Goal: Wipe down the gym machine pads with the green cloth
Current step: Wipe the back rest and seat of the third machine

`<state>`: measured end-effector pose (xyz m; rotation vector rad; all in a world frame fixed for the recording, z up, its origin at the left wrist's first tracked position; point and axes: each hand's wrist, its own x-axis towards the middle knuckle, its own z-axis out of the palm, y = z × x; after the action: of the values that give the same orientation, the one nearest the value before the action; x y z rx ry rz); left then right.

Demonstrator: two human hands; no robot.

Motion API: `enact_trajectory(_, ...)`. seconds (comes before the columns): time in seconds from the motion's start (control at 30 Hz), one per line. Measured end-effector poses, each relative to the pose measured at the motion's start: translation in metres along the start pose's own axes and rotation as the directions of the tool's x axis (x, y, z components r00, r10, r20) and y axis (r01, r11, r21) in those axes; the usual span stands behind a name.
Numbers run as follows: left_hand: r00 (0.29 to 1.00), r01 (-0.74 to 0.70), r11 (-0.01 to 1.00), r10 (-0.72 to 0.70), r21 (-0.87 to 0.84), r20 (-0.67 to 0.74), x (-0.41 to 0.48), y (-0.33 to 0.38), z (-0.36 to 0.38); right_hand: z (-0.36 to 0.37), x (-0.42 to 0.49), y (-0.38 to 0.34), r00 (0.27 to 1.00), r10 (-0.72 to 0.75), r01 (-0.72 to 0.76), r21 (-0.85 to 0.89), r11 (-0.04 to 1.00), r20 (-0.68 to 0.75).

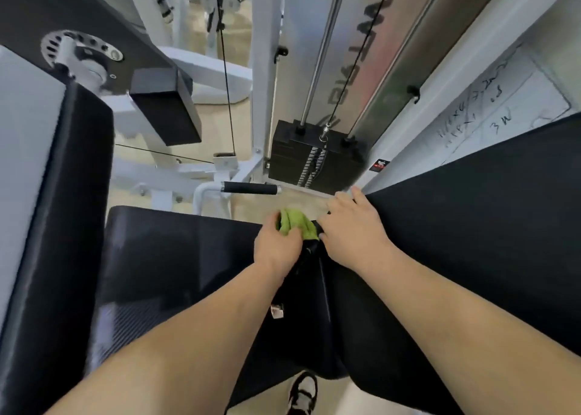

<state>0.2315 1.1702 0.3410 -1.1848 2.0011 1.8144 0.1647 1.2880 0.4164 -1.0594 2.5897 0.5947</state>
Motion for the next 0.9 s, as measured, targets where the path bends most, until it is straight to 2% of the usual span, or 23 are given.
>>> enact_trajectory(0.07, 0.995, -0.060, 0.994, 0.052, 0.093, 0.081, 0.024, -0.010, 0.016, 0.008, 0.009, 0.006, 1.000, -0.001, 0.003, -0.060, 0.998, 0.023)
enact_trajectory(0.1, 0.996, -0.035, 0.995, 0.027, 0.096, 0.081, 0.033, -0.019, 0.025, 0.010, 0.013, 0.007, 1.000, -0.007, 0.008, -0.090, 0.996, 0.007)
enact_trajectory(0.17, 1.000, 0.002, 1.000, -0.002, 0.009, 0.016, 0.046, -0.040, 0.041, 0.017, 0.018, 0.004, 1.000, -0.019, 0.021, -0.172, 0.985, 0.012)
enact_trajectory(0.23, 0.998, -0.038, 0.994, 0.032, -0.103, -0.056, 0.040, -0.056, 0.050, 0.023, 0.019, -0.001, 0.998, -0.026, 0.040, -0.233, 0.972, 0.063)
enact_trajectory(0.33, 0.991, -0.040, 0.982, 0.015, -0.187, -0.131, 0.021, -0.092, 0.056, 0.027, 0.023, -0.005, 0.995, -0.017, 0.042, -0.254, 0.966, 0.102)
enact_trajectory(0.53, 0.962, 0.188, 0.970, -0.214, -0.157, -0.171, -0.083, -0.191, 0.067, 0.022, 0.031, -0.011, 0.974, -0.028, 0.071, -0.187, 0.980, 0.224)
enact_trajectory(0.63, 0.939, 0.286, 0.937, -0.315, -0.202, -0.135, -0.101, -0.188, 0.075, 0.022, 0.036, -0.016, 0.972, -0.068, 0.100, -0.133, 0.986, 0.227)
enact_trajectory(0.73, 0.955, 0.166, 0.952, -0.220, -0.257, -0.198, -0.077, -0.154, 0.076, 0.020, 0.043, -0.017, 0.966, -0.060, 0.088, -0.101, 0.991, 0.252)
enact_trajectory(0.8, 0.959, 0.038, 0.979, -0.092, -0.199, -0.268, -0.045, -0.123, 0.073, 0.019, 0.046, -0.015, 0.967, -0.075, 0.096, -0.074, 0.993, 0.245)
enact_trajectory(0.9, 0.957, -0.139, 0.981, 0.098, -0.136, -0.273, 0.020, -0.075, 0.071, 0.021, 0.049, -0.011, 0.972, -0.090, 0.104, -0.052, 0.993, 0.218)
